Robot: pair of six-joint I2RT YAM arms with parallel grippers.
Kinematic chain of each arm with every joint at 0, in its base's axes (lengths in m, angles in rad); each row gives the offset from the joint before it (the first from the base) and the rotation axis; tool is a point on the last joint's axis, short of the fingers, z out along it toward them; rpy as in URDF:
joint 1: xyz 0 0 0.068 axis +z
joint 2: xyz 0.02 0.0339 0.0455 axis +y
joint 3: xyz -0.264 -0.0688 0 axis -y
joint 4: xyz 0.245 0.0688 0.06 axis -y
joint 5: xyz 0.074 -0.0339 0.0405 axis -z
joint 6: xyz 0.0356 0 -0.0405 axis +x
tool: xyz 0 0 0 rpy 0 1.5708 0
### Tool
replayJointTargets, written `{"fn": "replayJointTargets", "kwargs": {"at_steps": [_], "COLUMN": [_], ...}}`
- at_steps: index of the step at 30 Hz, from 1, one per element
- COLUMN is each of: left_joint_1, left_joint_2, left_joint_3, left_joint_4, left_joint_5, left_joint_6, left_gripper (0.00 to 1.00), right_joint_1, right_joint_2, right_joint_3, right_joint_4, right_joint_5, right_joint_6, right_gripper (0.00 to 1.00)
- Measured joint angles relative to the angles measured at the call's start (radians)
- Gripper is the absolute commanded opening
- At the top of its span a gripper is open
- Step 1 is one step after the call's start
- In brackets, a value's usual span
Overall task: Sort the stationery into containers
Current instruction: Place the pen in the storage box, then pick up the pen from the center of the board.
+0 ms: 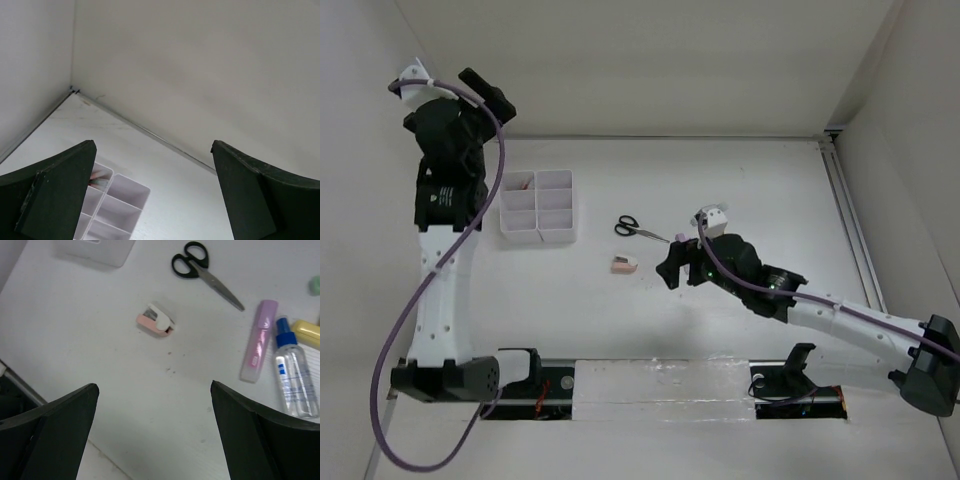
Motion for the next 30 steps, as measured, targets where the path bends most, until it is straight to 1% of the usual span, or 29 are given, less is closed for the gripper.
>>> {"fn": "replayJointTargets", "kwargs": {"at_steps": [2, 4, 7, 9, 11, 13, 14, 15, 18, 22, 26, 30], "left_joint_1": [0.000, 0.000, 0.000, 0.000, 0.000, 0.000, 0.000, 0.000, 0.000, 0.000, 0.000, 0.000], "left_joint_2": [-0.079, -0.162, -0.285, -0.354, -0.396, -0.423, -0.428, -0.441, -0.495, -0.546, -0.544, -0.525], "left_joint_3": [-0.026, -0.101, -0.303, -0.438, -0.546, -0.661, -0.674, -0.703, -0.741, -0.740, -0.740, -0.740], "left_joint_4": [-0.015, -0.027, -0.031, -0.046, -0.059, -0.085, -0.093, -0.098, -0.109, -0.078, -0.069, -0.069], "left_joint_5": [0.051, 0.101, 0.183, 0.232, 0.269, 0.303, 0.309, 0.325, 0.354, 0.370, 0.377, 0.385], "left_joint_6": [-0.003, -0.006, -0.013, -0.017, -0.018, -0.019, -0.019, -0.020, -0.025, -0.027, -0.029, -0.030], "left_gripper": [1.00, 1.00, 1.00, 1.00, 1.00, 1.00, 1.00, 1.00, 1.00, 1.00, 1.00, 1.00], "right_joint_1": [-0.021, -0.059, -0.133, -0.171, -0.200, -0.212, -0.216, -0.221, -0.244, -0.256, -0.256, -0.256], "right_joint_2": [0.000, 0.008, 0.054, 0.096, 0.154, 0.198, 0.213, 0.231, 0.297, 0.388, 0.477, 0.539], "right_joint_3": [0.016, 0.032, 0.056, 0.067, 0.078, 0.080, 0.080, 0.084, 0.125, 0.192, 0.243, 0.253], "right_joint_4": [-0.041, -0.078, -0.117, -0.144, -0.163, -0.172, -0.174, -0.177, -0.182, -0.180, -0.179, -0.179], "right_joint_5": [0.023, 0.040, 0.041, 0.040, 0.040, 0.035, 0.032, 0.029, 0.019, 0.009, -0.003, -0.013], "right_joint_6": [-0.003, -0.006, -0.016, -0.028, -0.038, -0.053, -0.056, -0.062, -0.080, -0.089, -0.093, -0.095], "right_gripper": [1.00, 1.00, 0.94, 0.86, 0.83, 0.75, 0.75, 0.70, 0.65, 0.65, 0.65, 0.65]}}
